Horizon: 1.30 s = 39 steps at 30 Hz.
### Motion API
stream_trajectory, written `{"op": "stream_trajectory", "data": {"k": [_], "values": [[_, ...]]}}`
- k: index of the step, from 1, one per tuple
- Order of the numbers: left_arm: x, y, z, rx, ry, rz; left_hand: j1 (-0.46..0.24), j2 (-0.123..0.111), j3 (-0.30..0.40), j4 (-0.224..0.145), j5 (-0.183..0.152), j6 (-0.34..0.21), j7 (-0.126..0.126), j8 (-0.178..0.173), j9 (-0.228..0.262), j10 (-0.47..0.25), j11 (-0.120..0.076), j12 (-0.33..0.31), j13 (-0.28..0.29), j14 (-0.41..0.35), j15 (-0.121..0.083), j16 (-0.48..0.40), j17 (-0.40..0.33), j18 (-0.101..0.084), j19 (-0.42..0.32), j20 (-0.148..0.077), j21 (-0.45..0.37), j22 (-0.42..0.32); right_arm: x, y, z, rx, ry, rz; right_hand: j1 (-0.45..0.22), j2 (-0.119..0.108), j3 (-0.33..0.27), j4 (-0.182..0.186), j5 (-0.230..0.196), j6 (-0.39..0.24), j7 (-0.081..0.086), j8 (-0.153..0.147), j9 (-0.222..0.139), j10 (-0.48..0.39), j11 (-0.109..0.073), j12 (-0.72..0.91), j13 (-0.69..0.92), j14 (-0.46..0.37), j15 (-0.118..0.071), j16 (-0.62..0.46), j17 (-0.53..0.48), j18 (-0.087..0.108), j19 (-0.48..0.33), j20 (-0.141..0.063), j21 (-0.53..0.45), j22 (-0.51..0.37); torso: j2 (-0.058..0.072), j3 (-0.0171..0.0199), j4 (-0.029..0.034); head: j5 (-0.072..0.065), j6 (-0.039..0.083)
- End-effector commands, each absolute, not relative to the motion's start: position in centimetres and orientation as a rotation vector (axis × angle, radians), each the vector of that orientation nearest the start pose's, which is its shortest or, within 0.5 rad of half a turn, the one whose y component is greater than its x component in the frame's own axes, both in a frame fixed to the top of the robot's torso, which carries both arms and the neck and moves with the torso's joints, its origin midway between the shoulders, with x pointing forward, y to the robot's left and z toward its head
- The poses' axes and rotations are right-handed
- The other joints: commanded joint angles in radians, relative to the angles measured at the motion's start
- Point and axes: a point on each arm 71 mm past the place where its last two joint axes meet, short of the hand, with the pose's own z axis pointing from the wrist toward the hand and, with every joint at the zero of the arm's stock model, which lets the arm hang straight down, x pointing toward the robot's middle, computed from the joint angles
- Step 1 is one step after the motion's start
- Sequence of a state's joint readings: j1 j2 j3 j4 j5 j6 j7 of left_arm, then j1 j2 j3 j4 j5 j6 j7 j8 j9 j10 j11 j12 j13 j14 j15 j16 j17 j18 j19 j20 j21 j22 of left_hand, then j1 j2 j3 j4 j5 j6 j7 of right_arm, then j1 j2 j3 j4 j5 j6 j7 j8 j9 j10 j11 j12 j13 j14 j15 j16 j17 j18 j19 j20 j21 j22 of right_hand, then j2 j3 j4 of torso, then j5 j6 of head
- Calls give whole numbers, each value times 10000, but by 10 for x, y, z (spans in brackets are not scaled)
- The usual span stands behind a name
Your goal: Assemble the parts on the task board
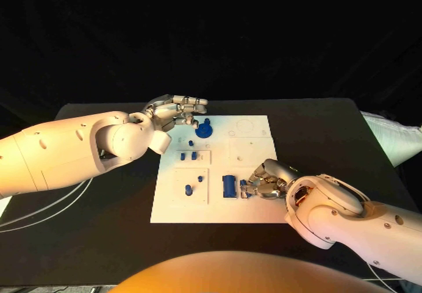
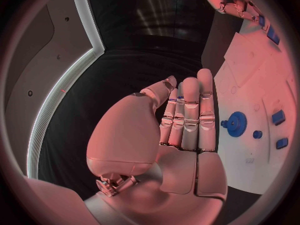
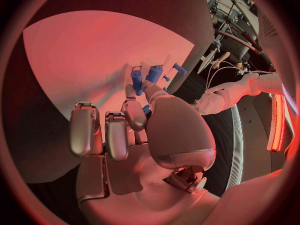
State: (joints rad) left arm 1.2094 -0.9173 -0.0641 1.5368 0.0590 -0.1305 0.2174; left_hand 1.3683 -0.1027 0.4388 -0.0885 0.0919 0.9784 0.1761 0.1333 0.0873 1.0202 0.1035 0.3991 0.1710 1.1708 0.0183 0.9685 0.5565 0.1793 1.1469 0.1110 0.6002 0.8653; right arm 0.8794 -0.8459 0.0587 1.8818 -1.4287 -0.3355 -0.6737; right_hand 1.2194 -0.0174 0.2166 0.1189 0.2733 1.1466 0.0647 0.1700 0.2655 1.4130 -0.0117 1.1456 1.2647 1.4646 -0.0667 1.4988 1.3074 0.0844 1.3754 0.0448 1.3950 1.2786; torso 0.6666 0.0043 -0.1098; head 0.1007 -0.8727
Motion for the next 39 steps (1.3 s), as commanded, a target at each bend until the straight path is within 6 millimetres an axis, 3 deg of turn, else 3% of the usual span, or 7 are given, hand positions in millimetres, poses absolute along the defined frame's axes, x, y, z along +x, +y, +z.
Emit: {"op": "stream_trajectory", "data": {"k": [1,5,19,27,39], "values": [[478,229,-192,-12382,16488,-15931,25,70,-52,-26,63,-71,7,33,-16,-76,-2,35,9,-75,1,52,-13,32,-28,57,-66,-15,365,-137,-259,1668,20646,5112,-132,-18,-5,95,-66,118,-16,49,26,94,-4,19,-10,853,-56,69,1554,-177,84,-8,60,20,-8,9,-8,26,1],[479,231,-192,-12405,16429,-15862,14,73,-57,-18,62,-75,9,35,-17,-85,1,39,8,-78,4,54,-17,31,-29,59,-68,-15,366,-137,-258,1269,20389,4901,-172,-20,-2,129,-65,157,-34,73,44,107,-19,23,-6,854,-70,74,1562,-180,96,-20,69,37,-16,11,-28,23,1],[481,234,-193,-12430,16393,-15797,14,73,-57,-18,62,-75,9,35,-17,-85,1,39,8,-78,4,54,-17,31,-29,59,-68,-15,369,-135,-259,990,20231,4749,-177,-36,24,138,-19,210,-69,112,77,133,-49,57,22,853,-94,70,1556,-182,103,-40,73,46,-2,9,-4,-9,1],[481,234,-193,-12436,16418,-15795,14,73,-57,-18,62,-75,9,35,-17,-85,1,39,8,-78,4,54,-17,31,-29,59,-68,-15,368,-134,-261,680,20572,4599,-630,53,-9,554,-65,304,-104,208,168,172,-76,72,54,852,-123,70,1557,-185,108,-78,71,53,1,11,-13,7,1],[481,233,-193,-12442,16525,-15802,-2,78,-67,-9,63,-83,14,40,-19,-103,5,49,6,-84,9,61,-26,29,-32,64,-76,-17,367,-130,-260,552,20627,4733,-798,58,-21,727,-86,343,-127,271,222,206,-95,123,104,854,-142,76,1567,-185,110,-97,69,59,8,20,-5,-7,1]]}}
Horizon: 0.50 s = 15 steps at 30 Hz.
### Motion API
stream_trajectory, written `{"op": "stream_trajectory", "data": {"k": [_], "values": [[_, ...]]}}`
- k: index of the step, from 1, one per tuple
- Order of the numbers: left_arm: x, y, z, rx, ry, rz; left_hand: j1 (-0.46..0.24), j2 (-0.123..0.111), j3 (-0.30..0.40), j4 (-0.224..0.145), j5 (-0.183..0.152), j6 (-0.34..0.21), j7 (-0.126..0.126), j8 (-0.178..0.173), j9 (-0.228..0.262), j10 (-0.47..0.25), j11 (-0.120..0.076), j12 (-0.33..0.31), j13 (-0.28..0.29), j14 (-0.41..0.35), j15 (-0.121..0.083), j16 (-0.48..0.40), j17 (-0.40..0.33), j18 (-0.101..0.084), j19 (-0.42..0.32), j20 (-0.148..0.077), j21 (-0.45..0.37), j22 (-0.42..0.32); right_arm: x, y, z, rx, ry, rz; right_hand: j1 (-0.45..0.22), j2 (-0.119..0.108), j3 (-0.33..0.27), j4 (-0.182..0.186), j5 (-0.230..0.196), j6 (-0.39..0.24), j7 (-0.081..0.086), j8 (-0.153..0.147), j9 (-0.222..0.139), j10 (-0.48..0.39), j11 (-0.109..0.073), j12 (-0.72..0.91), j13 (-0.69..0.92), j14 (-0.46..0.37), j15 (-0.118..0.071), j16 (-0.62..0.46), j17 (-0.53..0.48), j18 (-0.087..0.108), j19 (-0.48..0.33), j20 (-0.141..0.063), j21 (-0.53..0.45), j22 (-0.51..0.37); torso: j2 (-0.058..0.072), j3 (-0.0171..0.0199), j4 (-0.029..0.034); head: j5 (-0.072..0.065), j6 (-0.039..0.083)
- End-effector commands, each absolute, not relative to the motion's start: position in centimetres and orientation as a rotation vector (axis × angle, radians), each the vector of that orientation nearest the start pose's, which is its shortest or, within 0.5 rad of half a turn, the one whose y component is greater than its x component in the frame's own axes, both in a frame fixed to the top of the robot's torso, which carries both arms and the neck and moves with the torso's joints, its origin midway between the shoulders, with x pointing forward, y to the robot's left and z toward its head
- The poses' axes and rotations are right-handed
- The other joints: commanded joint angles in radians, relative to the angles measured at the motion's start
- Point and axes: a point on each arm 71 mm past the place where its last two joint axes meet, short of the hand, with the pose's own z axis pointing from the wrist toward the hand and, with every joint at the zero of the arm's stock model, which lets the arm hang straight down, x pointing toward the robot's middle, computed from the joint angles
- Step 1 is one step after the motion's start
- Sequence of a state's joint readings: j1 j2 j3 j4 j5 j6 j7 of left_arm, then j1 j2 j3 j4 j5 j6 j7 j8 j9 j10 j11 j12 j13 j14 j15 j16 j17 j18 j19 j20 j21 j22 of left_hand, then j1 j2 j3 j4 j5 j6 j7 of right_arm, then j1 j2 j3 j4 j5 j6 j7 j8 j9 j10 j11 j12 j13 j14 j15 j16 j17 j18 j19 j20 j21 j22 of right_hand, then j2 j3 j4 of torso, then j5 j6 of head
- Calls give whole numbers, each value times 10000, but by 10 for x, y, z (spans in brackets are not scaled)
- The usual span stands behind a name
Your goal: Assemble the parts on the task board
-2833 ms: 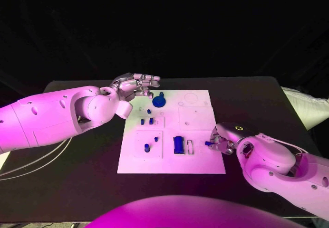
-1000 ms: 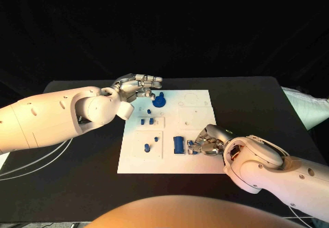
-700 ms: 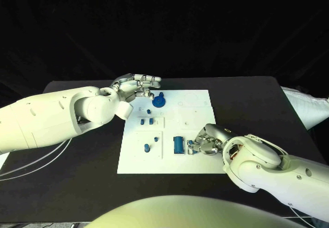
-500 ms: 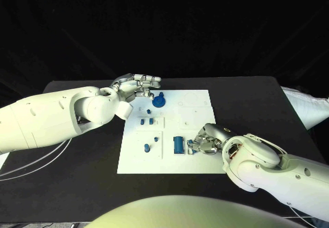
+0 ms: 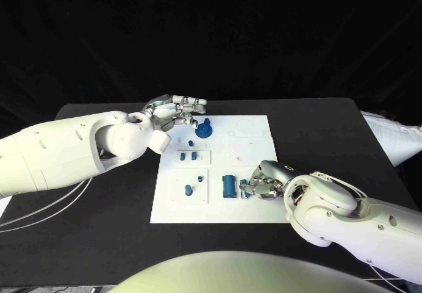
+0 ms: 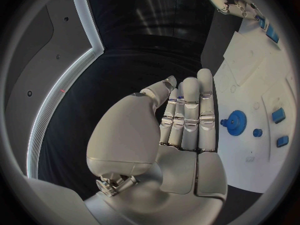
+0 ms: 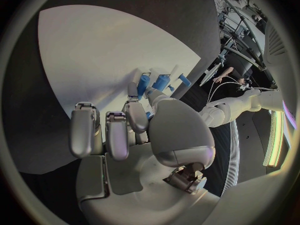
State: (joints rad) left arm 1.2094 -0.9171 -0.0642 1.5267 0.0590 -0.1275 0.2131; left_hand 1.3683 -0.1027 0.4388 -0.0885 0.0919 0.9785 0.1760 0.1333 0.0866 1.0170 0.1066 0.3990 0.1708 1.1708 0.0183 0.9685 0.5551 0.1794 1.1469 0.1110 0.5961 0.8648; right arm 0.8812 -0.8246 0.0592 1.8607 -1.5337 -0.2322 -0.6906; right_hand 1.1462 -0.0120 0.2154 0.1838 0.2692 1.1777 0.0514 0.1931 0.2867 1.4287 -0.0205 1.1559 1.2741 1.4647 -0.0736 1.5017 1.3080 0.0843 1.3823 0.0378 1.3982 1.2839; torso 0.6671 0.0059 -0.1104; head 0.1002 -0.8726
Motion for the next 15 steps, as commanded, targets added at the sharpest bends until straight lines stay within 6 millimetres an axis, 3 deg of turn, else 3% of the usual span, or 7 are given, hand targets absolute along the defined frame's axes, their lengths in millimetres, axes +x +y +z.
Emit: {"op": "stream_trajectory", "data": {"k": [1,10,15], "values": [[481,233,-193,-12442,16532,-15801,-2,78,-67,-9,63,-84,15,40,-12,-71,-27,50,7,-85,9,61,-11,29,-32,64,-34,-12,367,-130,-260,555,20612,4742,-66,5,-10,78,-45,32,6,40,9,49,-7,19,10,853,-74,46,1562,-185,41,-27,38,6,1,2,-2,4,0],[480,233,-193,-12443,16574,-15799,-4,76,-70,-9,62,-91,19,38,-14,-77,-24,51,7,-87,10,61,-14,28,-34,64,-36,-13,367,-130,-259,611,20511,4813,-119,-12,-24,134,-65,43,-1,60,27,64,-13,49,36,854,-77,49,1566,-185,41,-32,37,7,-5,1,-5,0,0],[480,233,-193,-12442,16584,-15802,-4,76,-70,-9,62,-91,19,38,-14,-77,-24,51,7,-87,10,61,-14,28,-34,64,-36,-13,366,-129,-258,644,20391,4880,-442,-102,-189,450,91,55,-4,113,78,86,-14,60,63,855,-80,53,1575,-188,44,-40,35,14,-4,1,0,3,0]]}}
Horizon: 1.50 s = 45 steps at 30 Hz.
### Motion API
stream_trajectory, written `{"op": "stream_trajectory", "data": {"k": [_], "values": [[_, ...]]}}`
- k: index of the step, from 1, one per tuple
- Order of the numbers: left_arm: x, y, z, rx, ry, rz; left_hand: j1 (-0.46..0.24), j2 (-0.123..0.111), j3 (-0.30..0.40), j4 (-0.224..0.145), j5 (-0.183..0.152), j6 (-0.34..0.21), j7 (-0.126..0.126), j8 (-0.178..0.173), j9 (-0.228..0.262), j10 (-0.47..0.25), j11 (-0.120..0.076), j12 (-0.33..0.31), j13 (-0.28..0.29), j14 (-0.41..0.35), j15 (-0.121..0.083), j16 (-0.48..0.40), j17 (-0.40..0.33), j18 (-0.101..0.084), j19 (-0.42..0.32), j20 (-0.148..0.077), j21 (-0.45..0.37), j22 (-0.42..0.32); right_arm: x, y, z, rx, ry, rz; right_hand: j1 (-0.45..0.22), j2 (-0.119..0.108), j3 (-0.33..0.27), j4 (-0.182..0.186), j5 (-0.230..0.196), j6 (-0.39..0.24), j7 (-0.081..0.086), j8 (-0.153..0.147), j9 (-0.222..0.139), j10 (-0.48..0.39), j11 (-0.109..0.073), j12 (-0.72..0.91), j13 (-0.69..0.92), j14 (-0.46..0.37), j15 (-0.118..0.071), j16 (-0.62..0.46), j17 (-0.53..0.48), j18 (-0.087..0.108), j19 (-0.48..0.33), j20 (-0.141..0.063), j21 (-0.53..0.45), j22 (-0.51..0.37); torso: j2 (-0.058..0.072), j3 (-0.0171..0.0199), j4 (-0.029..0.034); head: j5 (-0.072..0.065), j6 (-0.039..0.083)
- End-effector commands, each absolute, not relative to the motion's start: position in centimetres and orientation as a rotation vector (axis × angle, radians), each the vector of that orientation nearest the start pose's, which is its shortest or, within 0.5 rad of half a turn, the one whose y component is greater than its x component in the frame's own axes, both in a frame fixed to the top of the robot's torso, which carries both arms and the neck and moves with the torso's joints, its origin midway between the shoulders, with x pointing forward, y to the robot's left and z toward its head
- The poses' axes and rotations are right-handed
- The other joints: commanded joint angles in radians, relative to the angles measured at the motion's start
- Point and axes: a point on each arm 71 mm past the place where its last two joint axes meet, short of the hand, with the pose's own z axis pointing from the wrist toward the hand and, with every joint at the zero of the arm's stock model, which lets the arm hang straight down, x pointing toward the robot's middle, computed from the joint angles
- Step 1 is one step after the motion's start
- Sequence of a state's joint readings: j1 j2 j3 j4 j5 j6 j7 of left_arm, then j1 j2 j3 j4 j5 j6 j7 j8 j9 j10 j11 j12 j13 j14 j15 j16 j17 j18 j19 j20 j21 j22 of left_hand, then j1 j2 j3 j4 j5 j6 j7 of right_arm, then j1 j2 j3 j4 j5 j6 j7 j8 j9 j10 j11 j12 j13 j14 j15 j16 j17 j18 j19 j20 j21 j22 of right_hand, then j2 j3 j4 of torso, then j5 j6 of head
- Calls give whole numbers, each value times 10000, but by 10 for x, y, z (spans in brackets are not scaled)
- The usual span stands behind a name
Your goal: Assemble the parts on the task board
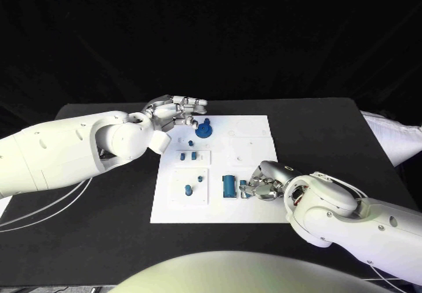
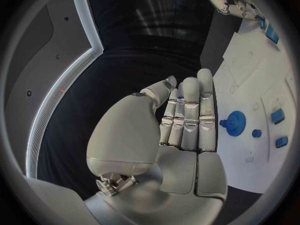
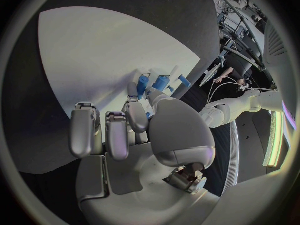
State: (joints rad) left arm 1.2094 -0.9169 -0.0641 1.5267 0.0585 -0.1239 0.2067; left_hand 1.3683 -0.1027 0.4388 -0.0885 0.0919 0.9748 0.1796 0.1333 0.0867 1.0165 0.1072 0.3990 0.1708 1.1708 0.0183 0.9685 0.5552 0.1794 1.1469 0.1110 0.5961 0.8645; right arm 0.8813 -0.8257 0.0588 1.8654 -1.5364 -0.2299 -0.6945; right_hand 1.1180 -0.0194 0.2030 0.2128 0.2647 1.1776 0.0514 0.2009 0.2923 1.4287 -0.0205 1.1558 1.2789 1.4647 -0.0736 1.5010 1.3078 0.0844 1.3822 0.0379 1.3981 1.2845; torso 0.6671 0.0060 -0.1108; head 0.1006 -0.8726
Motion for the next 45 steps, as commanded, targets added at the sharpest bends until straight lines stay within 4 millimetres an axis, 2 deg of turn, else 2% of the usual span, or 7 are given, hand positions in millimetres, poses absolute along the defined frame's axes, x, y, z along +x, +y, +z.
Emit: {"op": "stream_trajectory", "data": {"k": [1,8,14,22,29,32,45], "values": [[480,233,-193,-12443,16584,-15802,-4,76,-70,-9,62,-55,-17,38,-15,-72,-29,51,7,-87,10,61,-15,29,-34,64,-37,-10,366,-129,-258,662,20362,4881,-269,-81,-175,283,449,55,-9,58,46,94,-19,65,27,856,-89,61,1578,-190,49,-43,37,14,-5,-1,3,4,0],[481,233,-194,-12453,16586,-15780,-8,72,-75,-9,63,-69,-11,36,-18,-86,-24,55,5,-94,14,62,-20,28,-37,67,-41,-11,367,-132,-256,903,20098,4916,-673,-190,-856,754,1374,11,-21,137,149,94,-27,15,45,852,-97,49,1564,-187,46,-62,20,13,-6,3,1,3,0],[481,233,-194,-12456,16584,-15774,-8,73,-75,-8,63,-71,-10,36,-19,-87,-23,56,5,-95,14,62,-21,28,-38,67,-42,-11,367,-135,-255,992,19965,4947,-1034,-182,-1325,771,1239,-10,-27,173,197,103,-30,9,67,852,-97,49,1566,-188,49,-61,16,21,-2,0,7,17,0],[480,235,-193,-12465,16568,-15754,-8,73,-75,-8,63,-71,-10,36,-19,-87,-23,56,5,-95,14,62,-21,28,-38,67,-42,-11,365,-144,-256,1044,20213,4949,-62,-197,-1560,384,567,-70,-29,224,274,106,-36,-6,102,854,-108,53,1576,-189,54,-72,10,37,-1,-1,0,39,0],[481,236,-193,-12436,16562,-15720,-8,73,-75,-8,63,-71,-10,36,-19,-87,-23,56,5,-95,14,62,-21,28,-38,67,-42,-11,361,-147,-256,976,20488,5104,747,-168,-1855,-49,-1018,-125,-5,257,333,78,-16,-91,92,847,-88,31,1547,-183,29,-54,-23,16,-8,-1,-13,37,0],[481,235,-193,-12413,16569,-15722,-6,75,-75,-10,65,-81,-6,36,-22,-100,-20,61,3,-108,17,58,-30,28,-44,69,-49,-14,361,-147,-257,975,20531,5124,923,-111,-1930,-145,-1399,-142,-1,264,348,74,-11,-108,94,847,-82,29,1547,-182,28,-48,-28,19,-13,-5,1,19,0],[481,235,-194,-12394,16572,-15721,-6,75,-75,-10,65,-81,-6,36,-22,-100,-20,61,3,-108,17,58,-30,28,-44,69,-49,-14,364,-143,-264,944,20696,5083,1071,-24,-1984,-227,-1595,-147,-4,275,362,82,-13,-94,114,851,-81,38,1562,-184,33,-44,-27,29,6,-3,4,49,0]]}}
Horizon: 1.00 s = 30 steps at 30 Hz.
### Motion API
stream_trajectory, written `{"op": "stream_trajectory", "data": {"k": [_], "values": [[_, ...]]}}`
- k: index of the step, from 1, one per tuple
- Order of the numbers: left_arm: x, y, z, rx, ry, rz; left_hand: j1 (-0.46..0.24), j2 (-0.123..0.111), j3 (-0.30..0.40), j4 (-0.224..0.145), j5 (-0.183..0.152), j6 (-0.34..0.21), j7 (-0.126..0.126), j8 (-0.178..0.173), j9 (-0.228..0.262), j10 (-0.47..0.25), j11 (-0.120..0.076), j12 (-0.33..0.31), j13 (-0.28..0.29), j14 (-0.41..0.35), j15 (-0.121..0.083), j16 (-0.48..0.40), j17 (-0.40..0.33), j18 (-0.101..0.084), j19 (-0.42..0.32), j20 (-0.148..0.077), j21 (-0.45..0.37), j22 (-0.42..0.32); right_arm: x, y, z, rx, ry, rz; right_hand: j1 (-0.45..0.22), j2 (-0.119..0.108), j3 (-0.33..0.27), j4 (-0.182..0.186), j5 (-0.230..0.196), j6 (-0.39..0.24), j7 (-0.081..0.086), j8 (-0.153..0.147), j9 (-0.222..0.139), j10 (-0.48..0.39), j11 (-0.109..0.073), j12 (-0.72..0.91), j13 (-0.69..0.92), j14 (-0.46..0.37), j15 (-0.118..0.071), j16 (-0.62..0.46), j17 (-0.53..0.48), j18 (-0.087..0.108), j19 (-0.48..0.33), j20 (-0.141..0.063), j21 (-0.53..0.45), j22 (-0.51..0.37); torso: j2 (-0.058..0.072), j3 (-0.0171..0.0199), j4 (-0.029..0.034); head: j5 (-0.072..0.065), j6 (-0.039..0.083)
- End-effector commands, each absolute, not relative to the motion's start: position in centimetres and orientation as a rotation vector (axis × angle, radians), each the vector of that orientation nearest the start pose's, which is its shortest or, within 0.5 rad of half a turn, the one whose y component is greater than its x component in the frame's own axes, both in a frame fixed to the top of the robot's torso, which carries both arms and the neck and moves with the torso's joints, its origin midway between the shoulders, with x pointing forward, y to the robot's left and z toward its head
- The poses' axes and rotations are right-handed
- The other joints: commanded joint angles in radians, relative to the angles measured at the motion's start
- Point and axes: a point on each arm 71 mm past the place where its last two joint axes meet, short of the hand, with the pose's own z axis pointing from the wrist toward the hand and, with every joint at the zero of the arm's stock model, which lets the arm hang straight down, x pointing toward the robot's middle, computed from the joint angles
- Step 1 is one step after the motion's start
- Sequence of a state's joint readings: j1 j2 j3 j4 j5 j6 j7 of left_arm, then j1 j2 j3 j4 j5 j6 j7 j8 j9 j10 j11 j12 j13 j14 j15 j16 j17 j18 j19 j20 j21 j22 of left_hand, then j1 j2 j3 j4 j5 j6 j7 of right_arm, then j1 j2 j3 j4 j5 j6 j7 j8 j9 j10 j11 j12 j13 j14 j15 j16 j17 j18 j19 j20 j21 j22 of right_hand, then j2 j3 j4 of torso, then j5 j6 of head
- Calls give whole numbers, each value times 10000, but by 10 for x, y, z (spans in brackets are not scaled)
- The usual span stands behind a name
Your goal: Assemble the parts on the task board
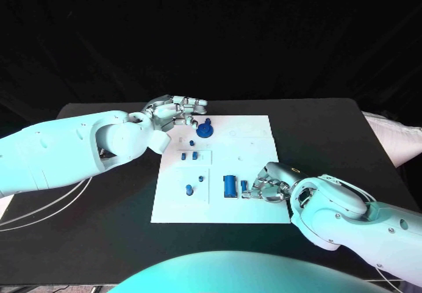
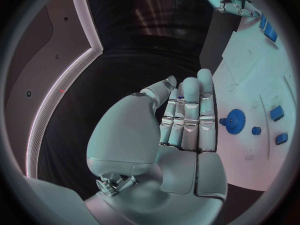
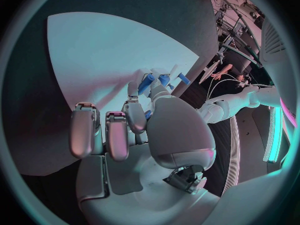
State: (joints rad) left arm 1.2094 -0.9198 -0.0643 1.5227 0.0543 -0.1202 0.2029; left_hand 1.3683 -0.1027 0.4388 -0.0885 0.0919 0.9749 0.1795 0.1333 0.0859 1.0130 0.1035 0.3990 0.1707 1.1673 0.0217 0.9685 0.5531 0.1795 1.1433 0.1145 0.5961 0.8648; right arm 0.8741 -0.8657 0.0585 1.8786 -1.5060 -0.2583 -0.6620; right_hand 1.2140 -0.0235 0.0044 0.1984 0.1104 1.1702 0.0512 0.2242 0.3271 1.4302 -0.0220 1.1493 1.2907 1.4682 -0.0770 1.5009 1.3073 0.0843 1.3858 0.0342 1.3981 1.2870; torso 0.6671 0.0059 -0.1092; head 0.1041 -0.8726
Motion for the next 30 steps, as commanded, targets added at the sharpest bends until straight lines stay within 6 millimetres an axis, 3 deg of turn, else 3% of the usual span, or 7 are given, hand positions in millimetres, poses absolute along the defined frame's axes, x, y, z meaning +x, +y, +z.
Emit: {"op": "stream_trajectory", "data": {"k": [1,10,18,22,25,28,30], "values": [[481,235,-193,-12394,16573,-15722,-6,75,-76,-10,65,-82,-5,36,-14,-65,17,62,4,-73,-17,58,-9,27,-9,34,-49,-16,365,-144,-265,953,20715,5036,126,30,0,-93,-58,-73,-3,43,15,67,1,-27,-1,816,-47,41,1570,-184,-2,-8,-25,6,3,-2,-16,13,0],[481,236,-194,-12397,16570,-15715,-6,75,-76,-10,65,-82,-5,36,-14,-65,17,62,4,-73,-17,58,-9,27,-9,34,-49,-16,369,-146,-274,1070,20815,4917,280,108,-5,-189,-72,-81,-11,49,24,67,-8,-31,4,816,-52,39,1567,-182,-4,-10,-29,5,-2,15,9,29,0],[481,236,-194,-12403,16563,-15696,-6,75,-76,-10,65,-82,-5,36,-14,-65,17,62,4,-73,-17,58,-9,27,-9,34,-49,-16,367,-144,-267,1626,20049,5895,225,45,-129,-178,-1,-150,29,18,16,0,21,-203,-99,801,-37,-5,1499,-167,-54,-5,-79,-67,-35,-13,-24,37,0],[482,237,-195,-12404,16552,-15679,-1,78,-78,-15,66,-89,-2,42,-15,-76,20,75,3,-89,-14,54,-22,27,-18,37,-59,-19,368,-149,-262,2341,19476,7088,115,-55,-371,-124,185,-387,134,-114,-32,-212,108,-682,-390,743,28,-175,1243,-102,-263,36,-283,-366,-104,-62,-27,18,0],[483,239,-196,-12458,16469,-15596,-33,72,-97,3,61,-92,-2,49,-16,-84,25,88,2,-103,-6,50,-33,24,-27,43,-71,-24,373,-152,-258,3189,19013,8541,415,56,-468,-223,621,-922,378,-480,-176,-1194,315,-2874,-1771,310,198,-1308,-288,258,-1457,166,-1489,-2061,-183,-113,-40,27,0],[485,242,-198,-12522,16342,-15478,-95,66,-139,42,62,-107,-9,77,-20,-143,34,114,-12,-299,17,-80,-124,20,-161,67,-185,-74,384,-157,-254,4347,18527,9974,833,231,-492,-401,652,-1294,572,-785,-296,-2261,480,-5232,-3332,-212,344,-2761,-1935,620,-2698,314,-2934,-3873,-288,-162,-66,14,0],[487,244,-201,-12563,16194,-15395,-131,30,-200,69,68,-156,41,117,-30,-296,73,71,-84,-851,119,-542,-395,21,-619,122,-549,-249,395,-162,-253,5168,18235,10733,1351,462,-336,-625,272,-1610,750,-1023,-390,-2961,648,-6295,-4104,-1248,493,-5396,-4623,962,-4112,457,-4747,-5907,-379,-206,-77,-2,54]]}}
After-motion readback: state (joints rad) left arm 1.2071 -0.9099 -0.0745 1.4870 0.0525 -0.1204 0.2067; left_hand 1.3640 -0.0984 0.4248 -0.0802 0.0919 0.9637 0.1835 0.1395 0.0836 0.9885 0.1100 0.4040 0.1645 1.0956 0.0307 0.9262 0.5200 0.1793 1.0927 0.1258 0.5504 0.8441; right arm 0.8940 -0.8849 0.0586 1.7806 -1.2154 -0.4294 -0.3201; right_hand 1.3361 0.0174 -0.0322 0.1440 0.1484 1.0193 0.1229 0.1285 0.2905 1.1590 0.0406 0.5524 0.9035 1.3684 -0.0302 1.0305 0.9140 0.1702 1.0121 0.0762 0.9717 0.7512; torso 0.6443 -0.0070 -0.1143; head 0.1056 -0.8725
